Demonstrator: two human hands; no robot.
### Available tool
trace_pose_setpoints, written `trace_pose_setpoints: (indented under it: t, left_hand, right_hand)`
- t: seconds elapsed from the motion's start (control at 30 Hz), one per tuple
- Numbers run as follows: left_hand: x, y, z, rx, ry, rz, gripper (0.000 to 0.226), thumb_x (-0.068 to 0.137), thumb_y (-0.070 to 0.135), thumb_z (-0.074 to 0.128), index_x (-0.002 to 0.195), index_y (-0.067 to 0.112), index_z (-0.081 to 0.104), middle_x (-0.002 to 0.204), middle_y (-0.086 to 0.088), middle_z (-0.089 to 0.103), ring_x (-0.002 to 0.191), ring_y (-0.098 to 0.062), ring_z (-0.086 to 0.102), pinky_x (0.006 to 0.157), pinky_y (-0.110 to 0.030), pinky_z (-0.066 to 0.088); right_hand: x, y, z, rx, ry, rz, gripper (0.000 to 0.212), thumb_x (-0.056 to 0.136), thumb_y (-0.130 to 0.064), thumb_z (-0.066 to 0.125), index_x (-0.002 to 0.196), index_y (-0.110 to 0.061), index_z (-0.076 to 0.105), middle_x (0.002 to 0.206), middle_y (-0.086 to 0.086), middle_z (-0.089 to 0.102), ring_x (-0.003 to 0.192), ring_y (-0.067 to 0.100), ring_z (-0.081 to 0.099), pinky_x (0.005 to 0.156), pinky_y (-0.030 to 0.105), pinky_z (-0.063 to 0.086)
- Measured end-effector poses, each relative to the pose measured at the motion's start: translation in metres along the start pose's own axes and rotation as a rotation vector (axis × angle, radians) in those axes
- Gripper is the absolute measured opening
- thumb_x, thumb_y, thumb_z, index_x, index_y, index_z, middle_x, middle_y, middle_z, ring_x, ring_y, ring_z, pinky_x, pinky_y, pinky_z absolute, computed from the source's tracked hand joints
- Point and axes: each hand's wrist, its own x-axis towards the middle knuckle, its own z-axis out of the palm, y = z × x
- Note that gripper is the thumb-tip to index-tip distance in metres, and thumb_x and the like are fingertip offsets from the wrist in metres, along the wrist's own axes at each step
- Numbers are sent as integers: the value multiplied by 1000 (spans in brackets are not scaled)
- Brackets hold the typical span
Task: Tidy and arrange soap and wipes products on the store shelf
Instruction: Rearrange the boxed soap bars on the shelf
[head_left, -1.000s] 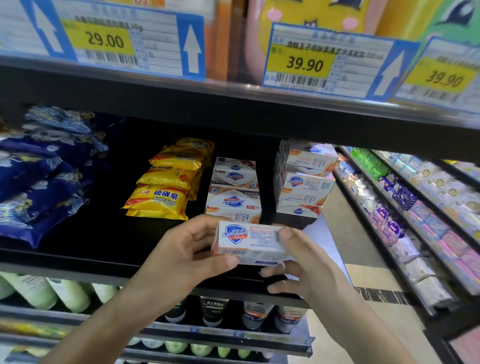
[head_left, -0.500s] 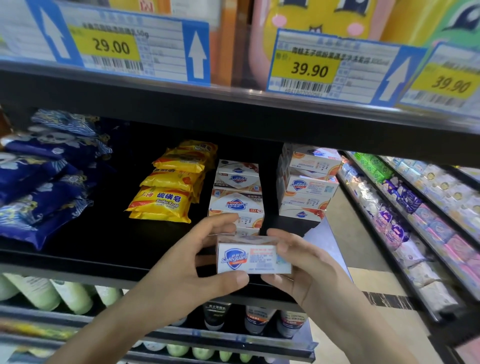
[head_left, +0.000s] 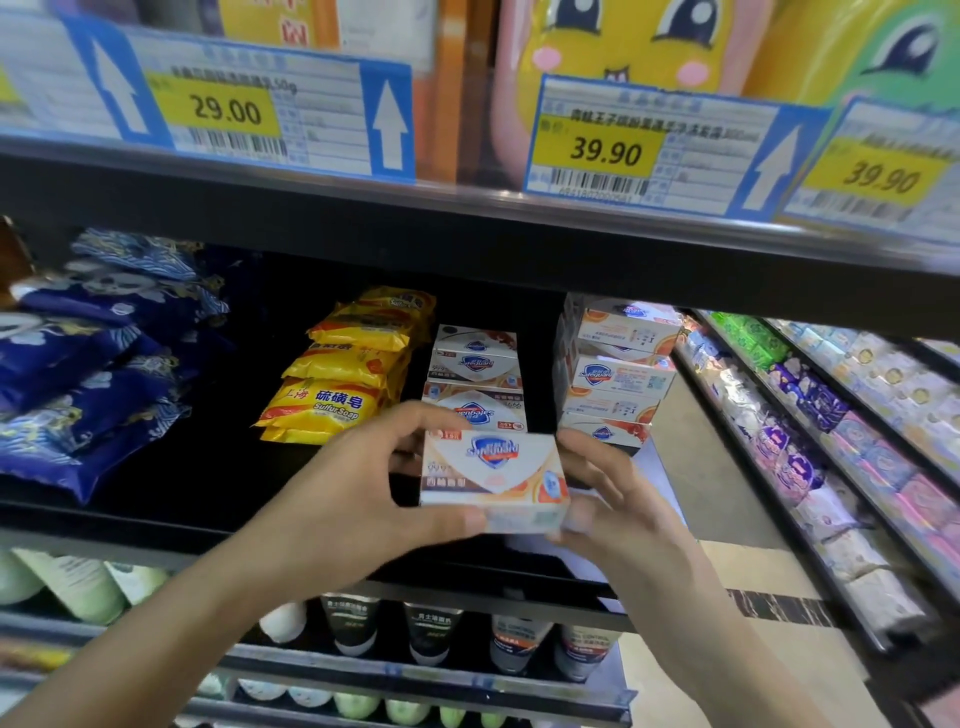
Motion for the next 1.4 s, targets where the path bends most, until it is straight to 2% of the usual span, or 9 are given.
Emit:
trace_pose_setpoints:
  t: [0.1, 0.23, 0.3, 0.37, 0.47, 0.63, 0.8, 1.13, 1.4]
  left_hand:
    - [20, 8, -14, 11, 43, 10, 66, 65, 43, 94, 121, 50, 61, 115, 30, 70, 104, 4, 71, 79, -16, 60]
    - [55, 20, -24, 79, 69, -11, 60, 71, 39, 91, 121, 46, 58, 106, 24, 72, 95, 12, 69, 66, -9, 56]
    - [75, 28, -28, 233, 94, -28, 62, 78, 43, 88, 129, 47, 54, 113, 27, 65, 94, 11, 65, 64, -6, 51]
    - [92, 36, -31, 382, 88, -32, 67, 83, 47, 83, 142, 40, 52, 129, 20, 59, 108, 2, 61, 79, -9, 46]
    - [106, 46, -32, 511, 65, -21, 68, 91, 44, 75, 151, 27, 49, 150, 1, 55, 135, -20, 52, 105, -29, 39]
    - [119, 51, -36, 598, -24, -87, 67, 98, 42, 67, 157, 21, 42, 158, -7, 48, 144, -27, 45, 118, -40, 33]
    - [138, 33, -39, 724, -52, -51, 56, 100, 43, 64, 148, 16, 54, 145, -10, 60, 132, -29, 55, 112, -44, 41]
    - [174, -7, -42, 749, -48, 48, 52, 102, 43, 60, 152, 28, 51, 149, -4, 59, 135, -28, 55, 112, -49, 44]
    - [167, -10, -31, 756, 29, 87, 51, 104, 41, 59, 152, 28, 48, 151, -4, 54, 134, -28, 54, 108, -41, 48]
  right_hand:
    - [0, 2, -11, 21, 128, -47, 54, 72, -23, 59, 125, -15, 67, 124, 7, 71, 103, 24, 70, 86, 40, 56]
    - [-2, 20, -19, -847, 247, -222, 31, 86, -15, 55, 101, -38, 70, 110, -23, 64, 114, 5, 57, 88, 15, 41]
    - [0, 30, -18, -1119, 173, -258, 28, 85, -22, 53, 101, -42, 66, 109, -30, 60, 116, 2, 52, 94, 18, 40]
    - [-1, 37, -19, -1259, 141, -282, 30, 81, -33, 46, 101, -41, 67, 109, -35, 57, 112, 1, 50, 95, 25, 43]
    - [-1, 40, -21, -1276, 147, -296, 32, 79, -37, 45, 102, -42, 67, 110, -36, 56, 111, 0, 48, 93, 30, 45]
    - [-2, 38, -23, -1226, 154, -287, 31, 79, -39, 45, 100, -43, 68, 111, -36, 59, 116, 1, 50, 96, 31, 46]
    - [-3, 39, -21, -1233, 165, -295, 27, 81, -39, 48, 100, -43, 67, 110, -36, 58, 115, 1, 50, 94, 31, 46]
    - [-3, 39, -18, -1282, 176, -278, 23, 82, -41, 51, 100, -42, 65, 109, -34, 58, 111, 1, 50, 92, 31, 46]
    - [-3, 40, -20, -1283, 159, -279, 24, 82, -42, 50, 101, -42, 65, 110, -32, 58, 110, 2, 49, 92, 31, 45]
